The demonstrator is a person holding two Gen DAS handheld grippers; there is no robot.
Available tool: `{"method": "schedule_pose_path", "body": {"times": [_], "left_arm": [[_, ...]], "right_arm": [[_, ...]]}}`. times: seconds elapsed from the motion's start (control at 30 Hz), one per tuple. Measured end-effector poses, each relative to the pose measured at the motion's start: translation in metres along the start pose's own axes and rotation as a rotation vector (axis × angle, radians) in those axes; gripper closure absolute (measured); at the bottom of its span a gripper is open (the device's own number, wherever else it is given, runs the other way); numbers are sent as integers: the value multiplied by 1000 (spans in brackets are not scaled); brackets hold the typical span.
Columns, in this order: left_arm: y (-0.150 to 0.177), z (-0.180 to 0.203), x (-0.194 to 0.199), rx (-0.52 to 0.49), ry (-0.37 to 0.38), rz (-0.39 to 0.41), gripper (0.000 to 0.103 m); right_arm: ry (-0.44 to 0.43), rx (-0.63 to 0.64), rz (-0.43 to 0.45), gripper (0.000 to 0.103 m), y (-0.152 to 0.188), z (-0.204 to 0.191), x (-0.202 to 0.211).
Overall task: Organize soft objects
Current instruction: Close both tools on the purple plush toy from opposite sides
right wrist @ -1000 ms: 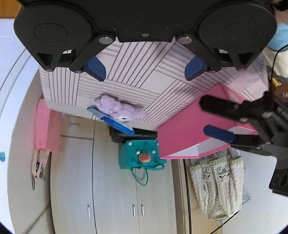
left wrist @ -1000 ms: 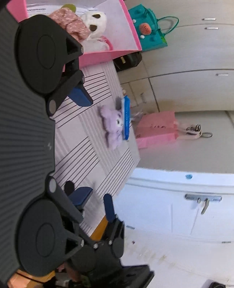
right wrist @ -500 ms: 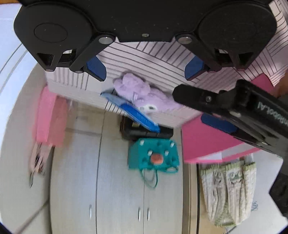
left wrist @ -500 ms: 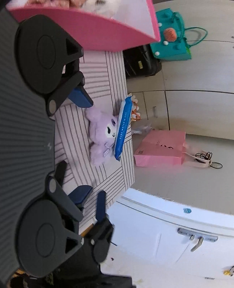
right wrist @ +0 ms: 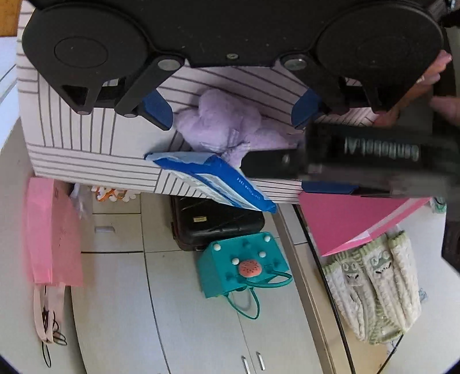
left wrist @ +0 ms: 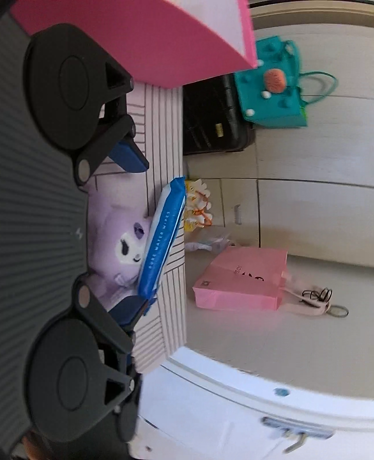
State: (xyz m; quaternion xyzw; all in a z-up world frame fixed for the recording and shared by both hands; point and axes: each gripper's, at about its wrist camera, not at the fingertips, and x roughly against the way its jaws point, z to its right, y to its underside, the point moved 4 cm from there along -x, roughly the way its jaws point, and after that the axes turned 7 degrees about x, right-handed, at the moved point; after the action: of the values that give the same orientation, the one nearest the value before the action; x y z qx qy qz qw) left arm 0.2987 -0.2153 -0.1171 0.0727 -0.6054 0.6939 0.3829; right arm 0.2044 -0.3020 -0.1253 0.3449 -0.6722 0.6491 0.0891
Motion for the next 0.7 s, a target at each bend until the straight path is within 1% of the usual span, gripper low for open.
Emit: {"method": "schedule_pose_path", "body": {"times": [0.07,0.13,0.27,0.3,0.37,0.4,0.43,0.47,0.5,0.53,0.57,0.63,0.67,0.7], "left_arm": [[-1,-2,-5,12,11,-18,10],[2,-2,-10,7,1,-38,10],[7,-9,-17,83,16,-81,10],[8,-10,-19,89,11,-84,14],[10,-9,-18,81,21,-79,18],[11,-8,-18,79,34,-83,25],[12,-8,-17,89,54,-92,34],[13,-7,-17,112,80,-112,39],[15,-8,-17,145,90,-137,42],[17,-8,-16,154,91,-152,45],[19,-7,-14,148,86,-155,47],[23,-6,-9,150,80,-157,52],[26,-6,-6,161,79,-161,53],[28,-6,-4,174,78,-159,56]], "right_arm": [[8,13,-11,11,0,-1,-3],[7,3,-25,11,1,0,-6],[2,-32,-17,11,4,3,-4],[-1,-44,-16,12,4,4,-3],[5,-56,-14,16,4,5,-3],[16,-53,-14,21,4,5,-3],[25,-46,-15,30,4,5,-3],[35,-34,-15,34,4,3,-3],[58,-21,-18,41,5,2,-3],[76,-8,-23,45,5,1,-2],[78,-2,-27,47,5,0,-1],[68,-45,-21,52,7,1,3],[65,-61,-21,53,8,2,5],[62,-70,-25,60,10,1,6]]}}
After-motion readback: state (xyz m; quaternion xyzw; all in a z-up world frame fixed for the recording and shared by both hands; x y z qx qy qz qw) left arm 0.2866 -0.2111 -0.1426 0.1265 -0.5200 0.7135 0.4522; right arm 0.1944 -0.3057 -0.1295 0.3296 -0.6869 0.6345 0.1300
